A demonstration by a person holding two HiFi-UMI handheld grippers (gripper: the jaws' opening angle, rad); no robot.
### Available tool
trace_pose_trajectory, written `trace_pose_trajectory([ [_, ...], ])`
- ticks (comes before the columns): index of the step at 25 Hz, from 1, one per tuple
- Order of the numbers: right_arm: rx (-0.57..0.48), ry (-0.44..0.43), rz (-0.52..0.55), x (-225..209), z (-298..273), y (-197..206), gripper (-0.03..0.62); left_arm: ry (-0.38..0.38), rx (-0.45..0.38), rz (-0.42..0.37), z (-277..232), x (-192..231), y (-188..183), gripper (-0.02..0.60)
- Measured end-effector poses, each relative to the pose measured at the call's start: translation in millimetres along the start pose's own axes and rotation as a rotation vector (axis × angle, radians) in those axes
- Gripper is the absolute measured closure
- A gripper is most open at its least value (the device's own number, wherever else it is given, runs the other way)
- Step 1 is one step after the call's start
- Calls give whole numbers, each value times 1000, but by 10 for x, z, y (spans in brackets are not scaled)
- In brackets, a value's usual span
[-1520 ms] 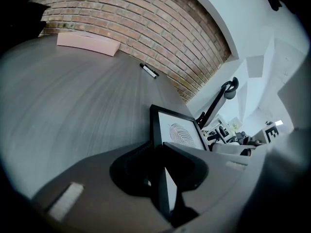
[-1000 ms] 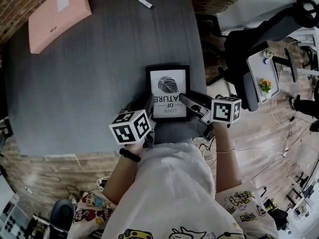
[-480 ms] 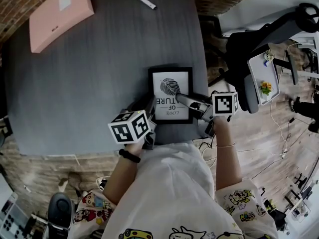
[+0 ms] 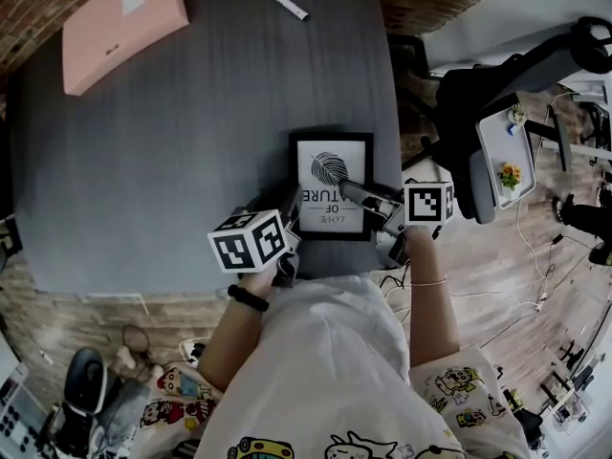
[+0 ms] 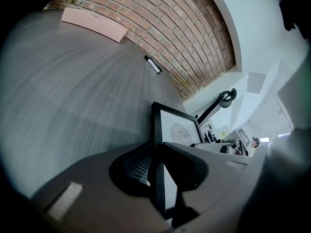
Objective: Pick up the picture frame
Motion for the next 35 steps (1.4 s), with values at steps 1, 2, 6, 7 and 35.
trace_pose_trajectory([
  [1, -3, -3, -7, 0, -2, 2, 544, 0, -2, 7, 2, 5, -3, 495],
  [2, -6, -11, -13, 9, -4, 4, 546, 1, -5, 17, 5, 8, -7, 495],
  [6, -20, -95, -40, 134, -21, 10, 569, 22, -27, 86, 14, 29, -29, 492],
  [7, -21, -103, -42, 144, -20, 10, 572, 28, -35, 103, 18, 37, -32, 491],
  [35, -49, -75, 236, 788, 88, -190, 582, 58, -359, -28, 712, -197, -633, 463],
])
Point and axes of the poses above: the fingertips, and each gripper's own axes: z backward along the fingers, x to its left, y out of its underside, the point moved 4 cm from there along z, backward along the fingers, and after that the axes turned 8 degrees about -z, right-handed, at the moved point
